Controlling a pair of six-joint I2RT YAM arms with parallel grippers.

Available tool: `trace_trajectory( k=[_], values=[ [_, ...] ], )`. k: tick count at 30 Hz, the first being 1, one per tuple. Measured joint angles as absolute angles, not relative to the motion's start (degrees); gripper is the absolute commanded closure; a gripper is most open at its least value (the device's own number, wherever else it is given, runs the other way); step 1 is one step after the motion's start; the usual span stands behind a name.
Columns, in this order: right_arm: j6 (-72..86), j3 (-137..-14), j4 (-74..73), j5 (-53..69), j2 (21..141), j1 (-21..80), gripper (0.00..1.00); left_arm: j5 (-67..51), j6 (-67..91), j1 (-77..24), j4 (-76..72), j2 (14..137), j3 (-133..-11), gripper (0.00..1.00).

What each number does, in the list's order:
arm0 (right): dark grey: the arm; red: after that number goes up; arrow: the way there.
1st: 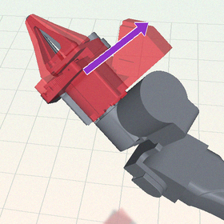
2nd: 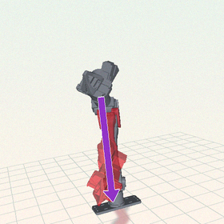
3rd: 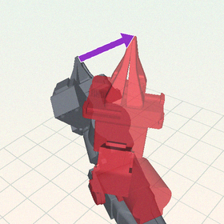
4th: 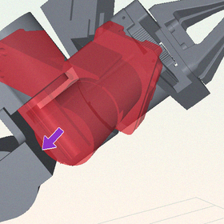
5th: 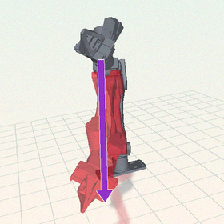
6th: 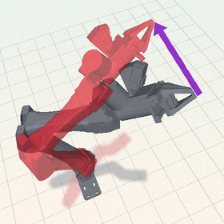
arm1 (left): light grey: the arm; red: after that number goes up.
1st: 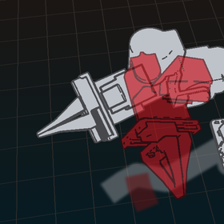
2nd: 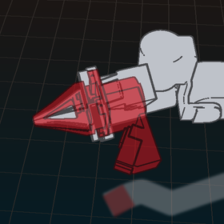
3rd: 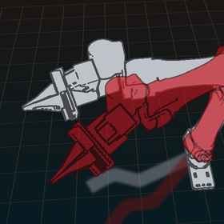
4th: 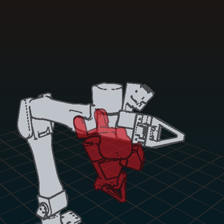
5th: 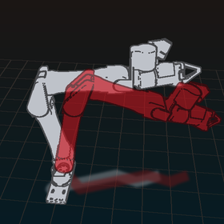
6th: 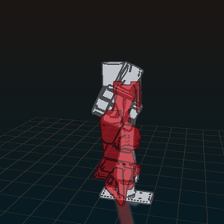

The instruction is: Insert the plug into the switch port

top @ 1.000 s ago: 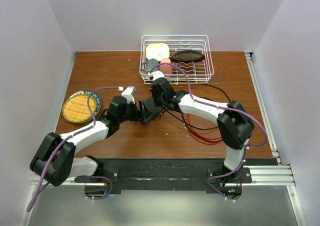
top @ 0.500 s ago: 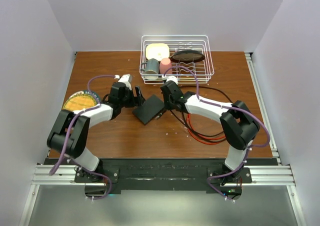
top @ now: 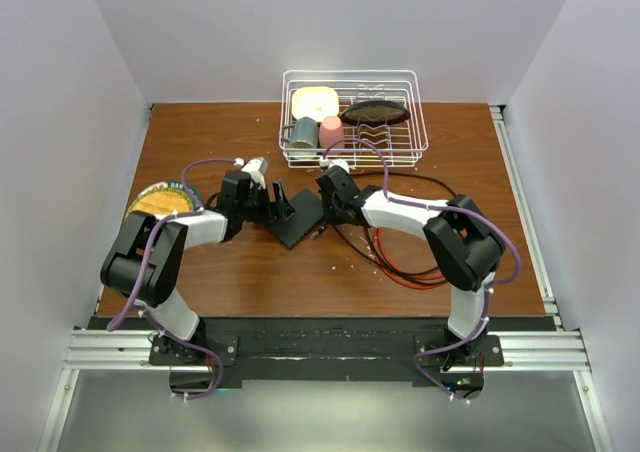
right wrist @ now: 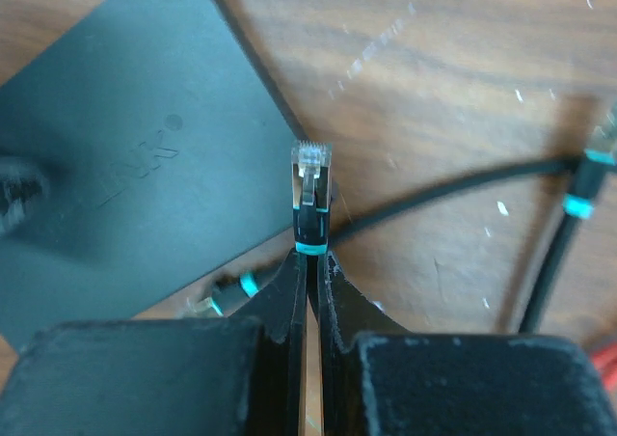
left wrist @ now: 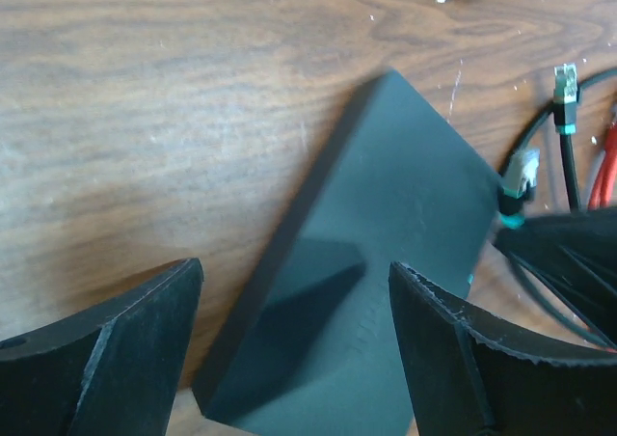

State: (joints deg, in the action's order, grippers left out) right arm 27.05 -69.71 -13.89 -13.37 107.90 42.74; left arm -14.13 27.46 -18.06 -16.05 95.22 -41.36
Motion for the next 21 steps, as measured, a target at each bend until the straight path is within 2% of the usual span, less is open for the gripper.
trace_trajectory(
  k=[6,12,21],
  values=[
    [27.0,-75.7,-11.7,-11.3,113.6,42.7,1.0,-13.5,27.9,-18.1,-15.4,91.9,-38.6,0.17],
    [26.2,-76.4,-11.6,-10.4,114.2,42.7,1.0,-11.7,27.9,-18.1,-14.0,90.9,-38.5,0.17],
    [21.6,-69.6,-12.4,-7.9,105.8,42.8,1.0,-9.9,27.9,-18.0,-12.4,90.9,-39.2,0.16]
  ],
)
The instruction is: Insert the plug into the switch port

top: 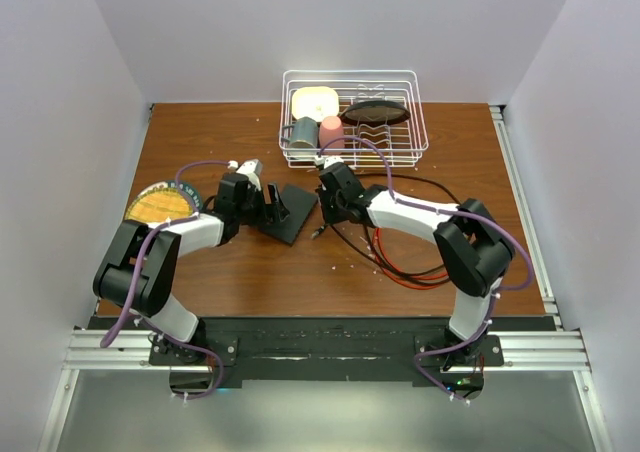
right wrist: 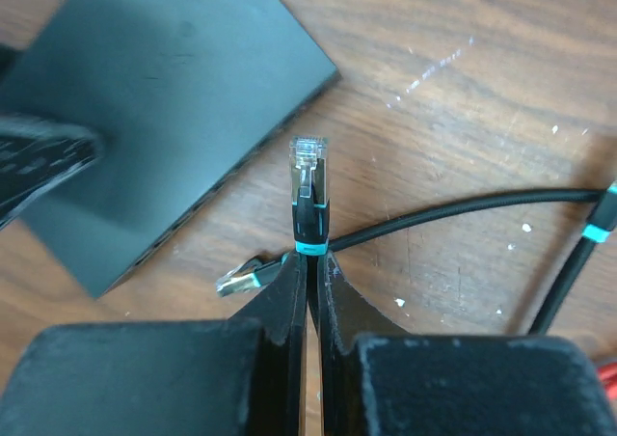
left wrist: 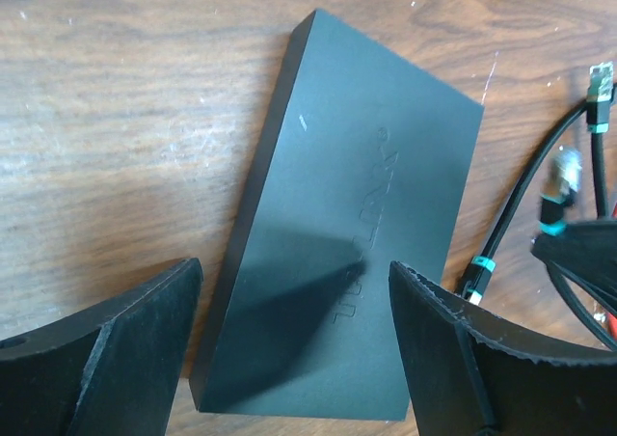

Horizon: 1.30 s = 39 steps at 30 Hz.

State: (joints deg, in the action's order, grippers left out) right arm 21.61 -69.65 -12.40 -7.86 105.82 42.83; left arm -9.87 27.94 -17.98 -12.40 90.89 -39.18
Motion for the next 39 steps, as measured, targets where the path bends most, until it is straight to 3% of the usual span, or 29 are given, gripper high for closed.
trace_trajectory(
  k=[17,39],
  values=[
    [12.7,-68.5,-10.1,1.3,105.7,49.9,1.0,-10.0,28.0,-17.6,-12.3,90.8,-40.2,0.16],
    [6.7,-62.6,-7.6,0.7,106.0,54.6,1.0,-10.1,28.1,-17.6,-12.4,90.8,-40.2,0.16]
  ],
)
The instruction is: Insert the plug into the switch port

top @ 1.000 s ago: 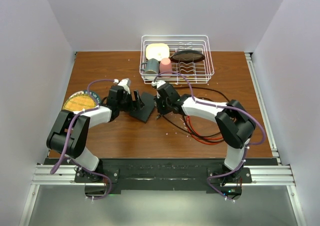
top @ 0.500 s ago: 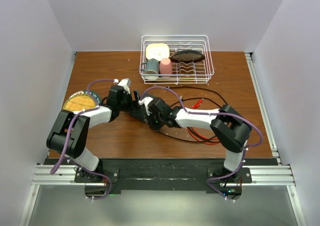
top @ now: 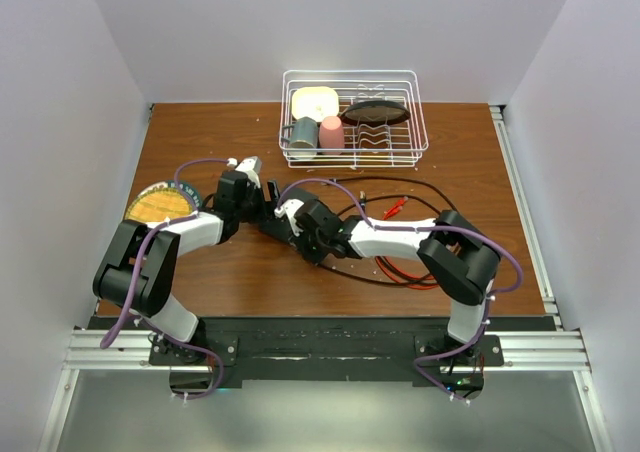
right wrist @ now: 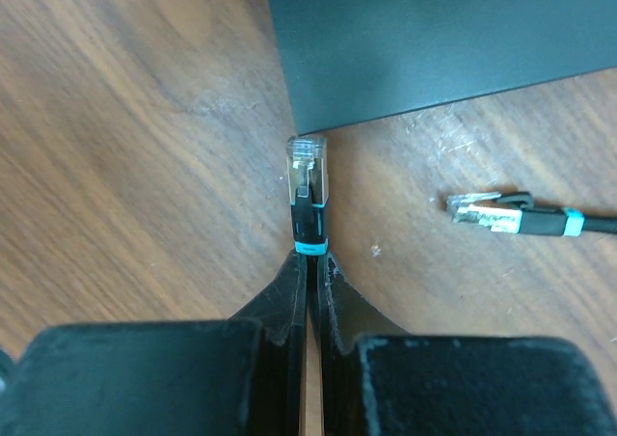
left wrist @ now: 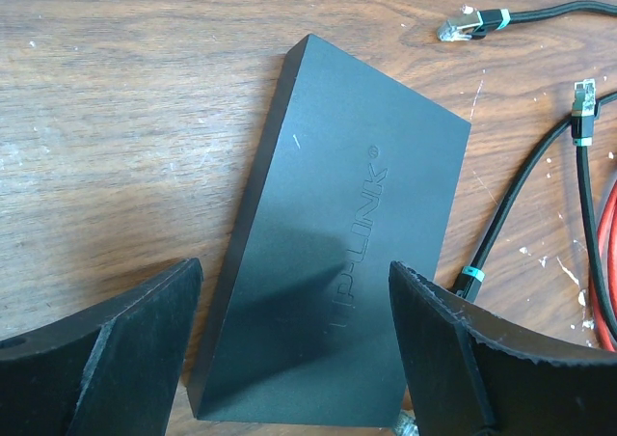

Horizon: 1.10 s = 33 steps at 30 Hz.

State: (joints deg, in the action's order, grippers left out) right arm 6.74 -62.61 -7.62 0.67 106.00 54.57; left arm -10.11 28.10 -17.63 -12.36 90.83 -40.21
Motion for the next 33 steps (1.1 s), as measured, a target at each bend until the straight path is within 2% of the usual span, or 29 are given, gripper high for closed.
trace_trajectory(
  k=[17,33],
  values=[
    [2.1,-66.2,-14.3,-2.1,107.1,54.6,1.0,-10.2,28.1,-17.6,-12.4,90.7,-40.2,0.16],
    [1.9,-76.7,-28.6,-3.8,112.3,53.7,1.0,-10.0,27.9,-17.2,-12.4,90.3,-40.2,0.16]
  ],
)
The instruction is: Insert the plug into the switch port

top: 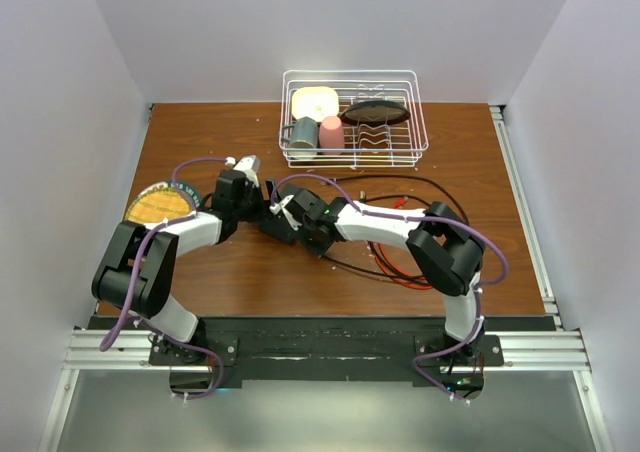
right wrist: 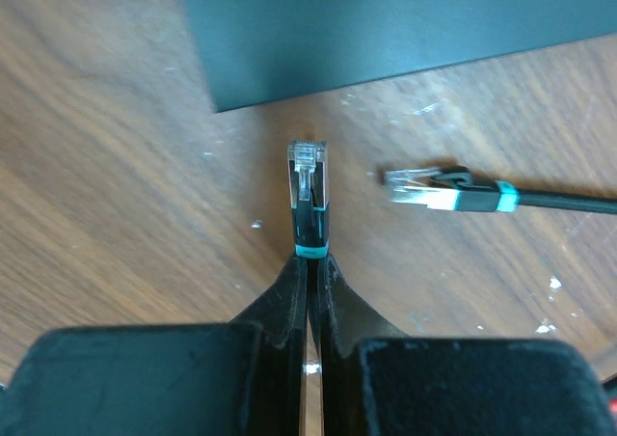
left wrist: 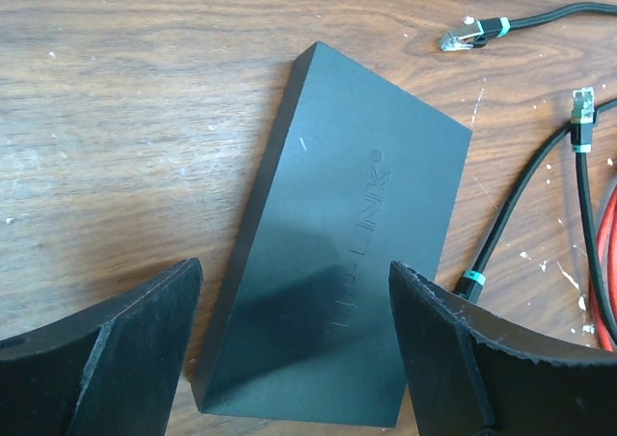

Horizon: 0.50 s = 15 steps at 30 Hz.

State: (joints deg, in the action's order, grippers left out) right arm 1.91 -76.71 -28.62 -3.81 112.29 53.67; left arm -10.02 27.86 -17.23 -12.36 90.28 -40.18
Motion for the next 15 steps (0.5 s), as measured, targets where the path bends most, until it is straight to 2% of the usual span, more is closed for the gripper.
trace_trajectory(
  k=[15],
  values=[
    [2.1,-80.7,-31.8,-2.8,114.7,52.3,1.0,-12.1,27.9,-17.0,-13.8,90.3,-39.4,0.22]
  ],
)
